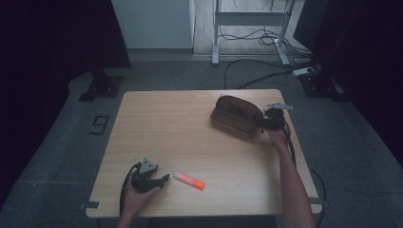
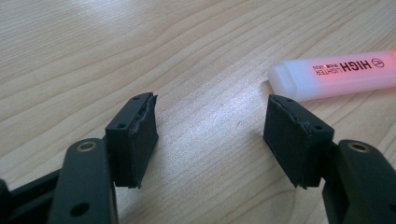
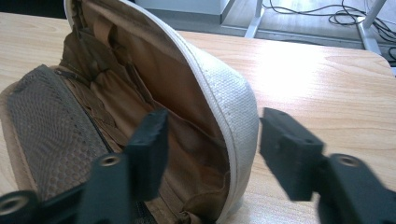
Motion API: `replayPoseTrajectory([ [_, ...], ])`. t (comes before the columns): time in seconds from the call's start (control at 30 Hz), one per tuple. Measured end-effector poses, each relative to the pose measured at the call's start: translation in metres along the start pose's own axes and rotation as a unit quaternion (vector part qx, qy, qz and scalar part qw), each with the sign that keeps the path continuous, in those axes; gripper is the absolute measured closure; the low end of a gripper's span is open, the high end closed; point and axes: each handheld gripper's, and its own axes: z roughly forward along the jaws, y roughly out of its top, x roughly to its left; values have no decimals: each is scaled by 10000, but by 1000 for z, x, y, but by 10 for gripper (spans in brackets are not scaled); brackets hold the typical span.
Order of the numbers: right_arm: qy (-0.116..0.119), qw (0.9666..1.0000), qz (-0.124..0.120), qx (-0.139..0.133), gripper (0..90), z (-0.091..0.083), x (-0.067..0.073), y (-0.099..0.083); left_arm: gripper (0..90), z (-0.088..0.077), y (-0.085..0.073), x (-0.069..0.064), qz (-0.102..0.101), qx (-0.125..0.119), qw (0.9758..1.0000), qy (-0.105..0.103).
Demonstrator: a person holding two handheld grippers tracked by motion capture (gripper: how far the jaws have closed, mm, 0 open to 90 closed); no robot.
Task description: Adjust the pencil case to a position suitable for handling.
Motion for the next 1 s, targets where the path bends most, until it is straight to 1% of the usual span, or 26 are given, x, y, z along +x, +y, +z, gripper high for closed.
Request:
replayPoseTrajectory([
  [0.17, -8, 10000, -37, 7, 608, 0, -1, -1, 346, 0, 0, 0, 0, -1, 10000, 2],
  [0.23, 76, 10000, -49, -10, 672, -1, -2, -1, 346, 0, 0, 0, 2, -1, 10000, 3],
  [0.3, 108, 9999, -105, -16, 707, -1, -2, 0, 346, 0, 0, 0, 9, 2, 10000, 12],
  [0.4, 28, 9998, -180, -8, 757, -1, -1, -1, 347, 0, 0, -1, 19, 0, 10000, 22],
  [0.53, 83, 9998, -151, -29, 790, -1, -1, -2, 347, 0, 0, 0, 7, 4, 10000, 10],
  [0.7, 185, 9994, -257, -160, 808, -4, 1, -1, 347, 0, 0, 0, 3, 0, 10000, 3],
  [0.8, 238, 9988, -314, -274, 814, -7, 5, 0, 346, 0, 0, 0, 8, 2, 10000, 8],
  [1.0, 394, 9973, -345, -510, 818, -16, 9, 3, 347, 0, 0, 0, 8, 1, 10000, 5],
])
